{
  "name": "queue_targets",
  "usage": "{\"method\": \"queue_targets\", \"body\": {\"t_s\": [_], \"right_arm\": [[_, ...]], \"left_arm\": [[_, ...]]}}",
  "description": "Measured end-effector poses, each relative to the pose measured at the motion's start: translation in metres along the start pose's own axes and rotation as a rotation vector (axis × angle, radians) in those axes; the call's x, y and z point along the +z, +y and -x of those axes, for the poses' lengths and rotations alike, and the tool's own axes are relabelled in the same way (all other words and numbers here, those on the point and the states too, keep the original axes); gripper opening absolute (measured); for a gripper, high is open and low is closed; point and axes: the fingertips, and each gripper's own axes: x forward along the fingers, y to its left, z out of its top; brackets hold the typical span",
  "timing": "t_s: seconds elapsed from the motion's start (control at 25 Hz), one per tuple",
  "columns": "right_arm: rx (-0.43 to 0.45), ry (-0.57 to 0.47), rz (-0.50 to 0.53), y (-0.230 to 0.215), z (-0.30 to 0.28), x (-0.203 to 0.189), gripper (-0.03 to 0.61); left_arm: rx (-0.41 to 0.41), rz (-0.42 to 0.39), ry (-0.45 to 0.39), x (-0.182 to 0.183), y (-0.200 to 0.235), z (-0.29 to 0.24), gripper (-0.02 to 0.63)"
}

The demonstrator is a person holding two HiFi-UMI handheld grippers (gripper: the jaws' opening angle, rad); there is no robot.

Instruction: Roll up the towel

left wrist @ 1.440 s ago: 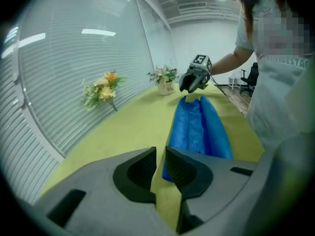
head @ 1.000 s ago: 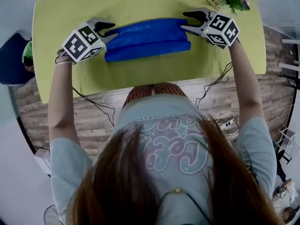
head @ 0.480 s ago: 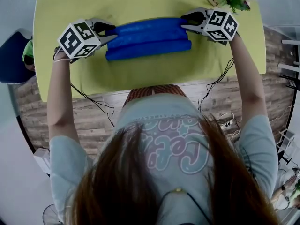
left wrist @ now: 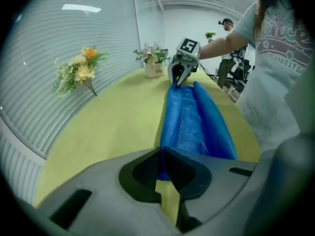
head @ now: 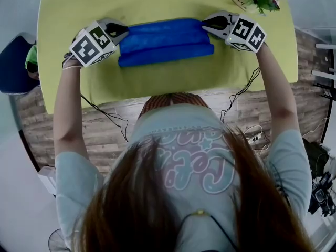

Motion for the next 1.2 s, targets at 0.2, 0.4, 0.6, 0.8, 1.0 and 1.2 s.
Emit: {"method": "queue_targets", "body": {"t_s": [0.2, 0.4, 0.6, 0.8, 1.0, 1.2], "right_arm": [[-0.127, -0.021, 0.153, 0.0, 0.004, 0.007, 0.028], [-0.228, 0.007, 0.393, 0.004, 0.005, 0.008, 0.028], [-0.232, 0.035, 0.53, 0.009, 0.004, 0.003, 0.027], [-0.206, 0.028, 0.492, 0.011, 0.001, 0.004, 0.026], [-0.155, 0.016, 0.408, 0.007, 0.002, 0.006, 0.028], [-0.124, 0.007, 0.361, 0.007, 0.002, 0.006, 0.028]], "left_arm": [[0.128, -0.13, -0.021, -0.005, -0.002, 0.003, 0.023], [0.184, -0.169, -0.082, -0.007, -0.012, 0.003, 0.023], [0.172, -0.124, -0.119, -0.007, -0.014, 0.009, 0.025], [0.129, 0.06, -0.154, -0.007, -0.002, 0.013, 0.087], [-0.021, 0.194, -0.1, -0.007, 0.006, 0.008, 0.127], [-0.107, 0.175, 0.0, -0.01, -0.002, -0.005, 0.108]]}}
